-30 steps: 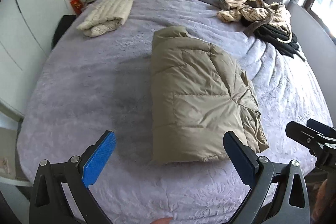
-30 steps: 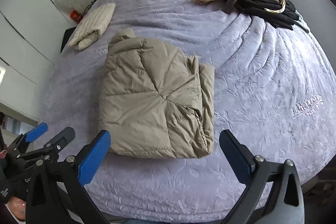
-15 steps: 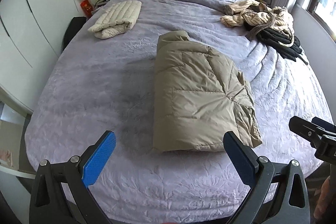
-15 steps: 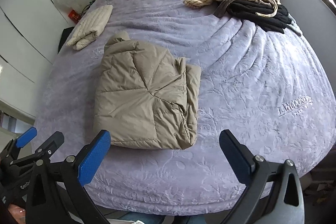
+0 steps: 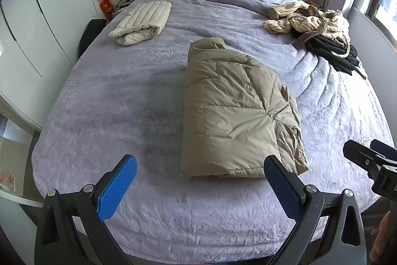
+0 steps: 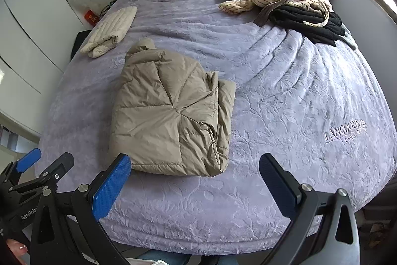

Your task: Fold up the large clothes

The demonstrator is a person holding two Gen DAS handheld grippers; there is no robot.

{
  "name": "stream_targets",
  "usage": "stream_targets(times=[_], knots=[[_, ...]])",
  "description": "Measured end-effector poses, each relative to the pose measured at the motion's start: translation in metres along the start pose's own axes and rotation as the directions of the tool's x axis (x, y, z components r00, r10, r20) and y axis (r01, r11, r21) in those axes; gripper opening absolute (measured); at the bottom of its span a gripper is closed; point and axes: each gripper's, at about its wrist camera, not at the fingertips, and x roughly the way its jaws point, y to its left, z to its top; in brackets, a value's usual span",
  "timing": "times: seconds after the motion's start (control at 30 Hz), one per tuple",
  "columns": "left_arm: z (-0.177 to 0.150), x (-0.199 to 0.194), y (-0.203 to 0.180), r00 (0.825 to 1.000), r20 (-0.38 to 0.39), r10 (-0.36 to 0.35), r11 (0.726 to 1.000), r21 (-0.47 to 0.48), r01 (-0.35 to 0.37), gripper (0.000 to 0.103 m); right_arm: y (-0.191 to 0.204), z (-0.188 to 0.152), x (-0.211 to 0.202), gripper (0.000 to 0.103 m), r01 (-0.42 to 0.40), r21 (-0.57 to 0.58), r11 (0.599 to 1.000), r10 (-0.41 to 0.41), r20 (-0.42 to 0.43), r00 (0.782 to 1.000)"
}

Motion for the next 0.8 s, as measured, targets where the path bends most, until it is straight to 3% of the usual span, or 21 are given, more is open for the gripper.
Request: stream_targets(times=[0.8], knots=[[0.0024, 0.0010, 0.0071, 1.000, -0.008, 0.003, 1.000, 0.006, -0.002, 0.102, 0.0020, -0.0013, -0.0004, 0.103, -0.001, 0.000, 1.000, 0.001, -0.003, 1.000]])
